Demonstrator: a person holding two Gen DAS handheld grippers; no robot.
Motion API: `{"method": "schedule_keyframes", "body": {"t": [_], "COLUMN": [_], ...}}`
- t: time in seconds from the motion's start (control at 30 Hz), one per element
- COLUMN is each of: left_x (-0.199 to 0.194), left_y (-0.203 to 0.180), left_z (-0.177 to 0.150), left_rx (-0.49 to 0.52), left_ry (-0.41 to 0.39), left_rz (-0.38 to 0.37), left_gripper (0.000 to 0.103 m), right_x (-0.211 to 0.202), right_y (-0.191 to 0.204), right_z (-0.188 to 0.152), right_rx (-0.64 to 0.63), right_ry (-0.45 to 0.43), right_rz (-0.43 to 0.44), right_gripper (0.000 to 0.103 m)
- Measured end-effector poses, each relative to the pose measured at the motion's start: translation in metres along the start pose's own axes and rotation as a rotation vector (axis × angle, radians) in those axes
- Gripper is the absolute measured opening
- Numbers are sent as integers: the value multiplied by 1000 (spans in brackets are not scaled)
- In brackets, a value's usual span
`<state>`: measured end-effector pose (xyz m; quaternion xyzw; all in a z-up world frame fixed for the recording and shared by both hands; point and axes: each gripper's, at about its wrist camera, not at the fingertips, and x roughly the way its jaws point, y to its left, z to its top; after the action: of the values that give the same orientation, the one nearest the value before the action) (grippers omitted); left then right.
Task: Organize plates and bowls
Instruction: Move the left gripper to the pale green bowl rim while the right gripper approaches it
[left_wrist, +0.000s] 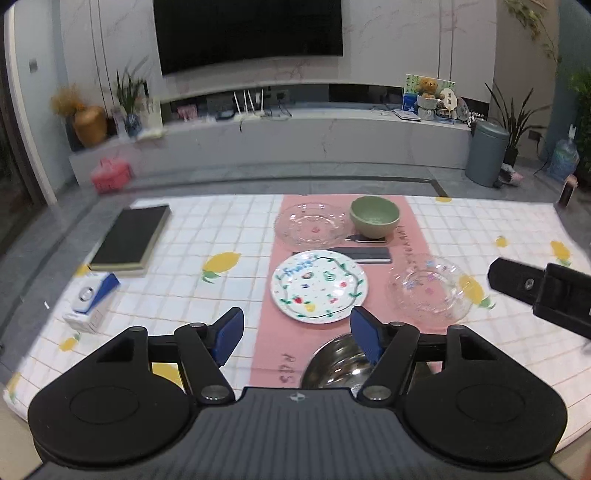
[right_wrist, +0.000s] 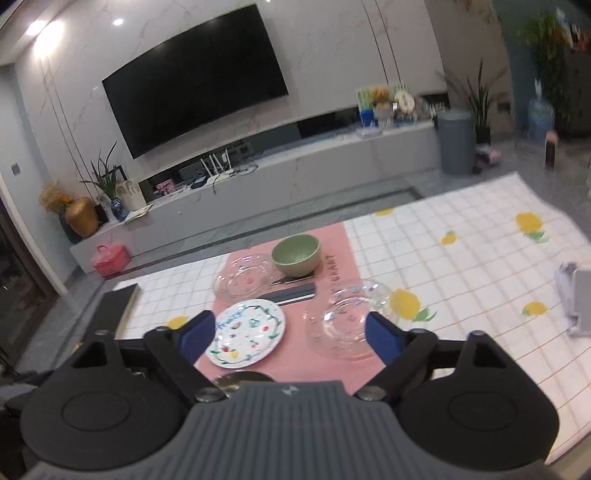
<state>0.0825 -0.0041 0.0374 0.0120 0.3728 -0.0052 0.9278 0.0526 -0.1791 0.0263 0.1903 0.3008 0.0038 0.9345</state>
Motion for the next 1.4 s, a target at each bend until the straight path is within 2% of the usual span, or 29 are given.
{"method": "schedule_keyframes", "body": {"t": [0.1, 0.2, 0.37, 0.47, 0.63, 0.73, 0.83, 0.9, 1.0, 1.07, 1.17, 1.27, 1.37, 1.4], "left_x": [-1, -4, -1, 6, 35, 61, 86, 93, 106, 119, 141, 164, 185, 194], "left_y": [5, 12, 9, 8, -3, -12, -27, -34, -46, -57, -70, -76, -73, -71], "left_z": [18, 29, 56, 76, 95, 97, 99, 99, 100, 99, 95, 91, 91, 92], "left_rx": [-68, -106, -62, -83, -57, -26, 55, 90, 130, 201, 292, 325, 269, 245], "left_ry": [30, 23, -8, -19, -64, -45, -9, -33, -75, -84, -113, -114, -113, -91], "left_rz": [-53, -67, -36, -2, -14, -33, -47, -41, -55, -75, -86, -70, -47, -52], "left_gripper": [78, 78, 78, 79, 81, 81, 80, 80, 80, 79, 74, 69, 58, 52], "right_x": [4, -4, -9, 2, 49, 81, 114, 136, 170, 194, 225, 252, 277, 284], "right_y": [2, 4, -17, -34, -53, -58, -64, -70, -75, -77, -84, -95, -101, -102], "right_z": [22, 41, 64, 80, 95, 102, 108, 112, 115, 112, 102, 91, 85, 84], "right_rx": [46, 49, 81, 109, 138, 119, 131, 152, 161, 167, 217, 273, 313, 326], "right_ry": [48, 13, -1, 2, 53, 65, 93, 122, 131, 137, 147, 130, 135, 142], "right_rz": [69, 89, 107, 109, 133, 99, 134, 173, 163, 138, 144, 158, 142, 149], "right_gripper": [90, 94, 95, 95, 95, 94, 93, 88, 87, 84, 79, 73, 69, 69]}}
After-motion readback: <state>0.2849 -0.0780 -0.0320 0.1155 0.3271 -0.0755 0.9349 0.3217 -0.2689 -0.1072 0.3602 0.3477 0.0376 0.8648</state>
